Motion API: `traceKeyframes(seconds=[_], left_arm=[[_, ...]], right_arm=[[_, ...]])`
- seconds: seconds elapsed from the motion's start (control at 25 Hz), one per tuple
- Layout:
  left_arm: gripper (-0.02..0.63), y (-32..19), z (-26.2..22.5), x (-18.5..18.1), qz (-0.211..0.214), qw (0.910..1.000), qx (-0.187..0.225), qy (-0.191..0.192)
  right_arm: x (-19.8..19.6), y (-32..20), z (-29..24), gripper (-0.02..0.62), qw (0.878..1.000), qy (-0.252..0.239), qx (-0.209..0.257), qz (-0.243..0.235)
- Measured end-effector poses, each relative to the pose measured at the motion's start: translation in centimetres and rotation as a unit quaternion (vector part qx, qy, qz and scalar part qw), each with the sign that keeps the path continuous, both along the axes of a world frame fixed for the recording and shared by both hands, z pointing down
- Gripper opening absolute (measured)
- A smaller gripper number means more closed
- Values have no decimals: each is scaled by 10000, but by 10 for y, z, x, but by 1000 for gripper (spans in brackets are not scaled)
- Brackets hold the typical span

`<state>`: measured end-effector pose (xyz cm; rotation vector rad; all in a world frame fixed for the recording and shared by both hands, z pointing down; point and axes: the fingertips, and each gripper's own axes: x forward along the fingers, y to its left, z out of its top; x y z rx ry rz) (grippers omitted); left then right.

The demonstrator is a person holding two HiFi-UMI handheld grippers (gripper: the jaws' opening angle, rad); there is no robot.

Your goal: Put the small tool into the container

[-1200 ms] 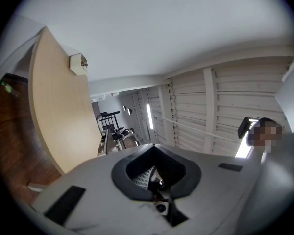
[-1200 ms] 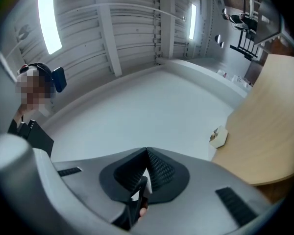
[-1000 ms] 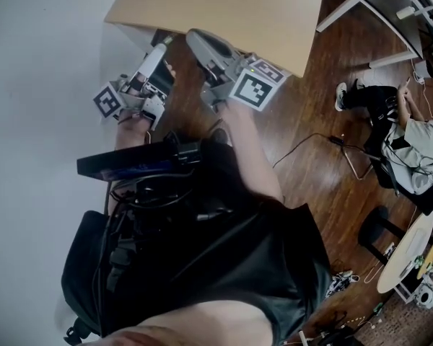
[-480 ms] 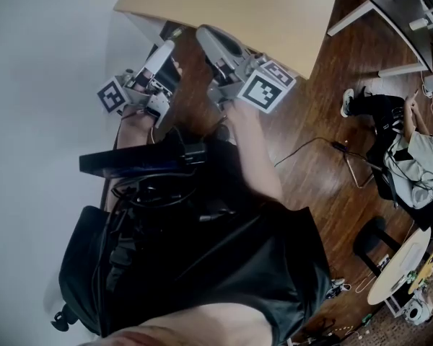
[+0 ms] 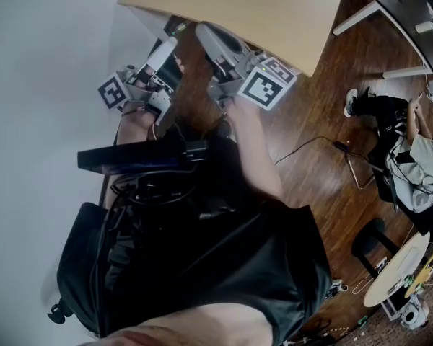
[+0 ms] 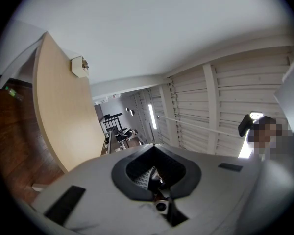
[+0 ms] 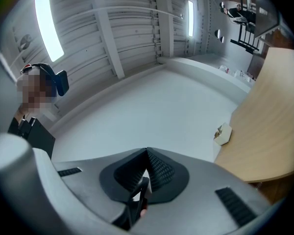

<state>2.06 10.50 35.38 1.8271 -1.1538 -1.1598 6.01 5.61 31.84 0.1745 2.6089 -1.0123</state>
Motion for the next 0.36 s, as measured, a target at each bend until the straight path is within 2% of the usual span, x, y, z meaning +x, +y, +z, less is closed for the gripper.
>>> traceKeyframes(seconds=[0.36], left_arm=[[2, 1, 1, -2, -30, 10000, -33, -7]], right_arm=[[0, -3, 0, -18, 10000, -12, -21, -5]])
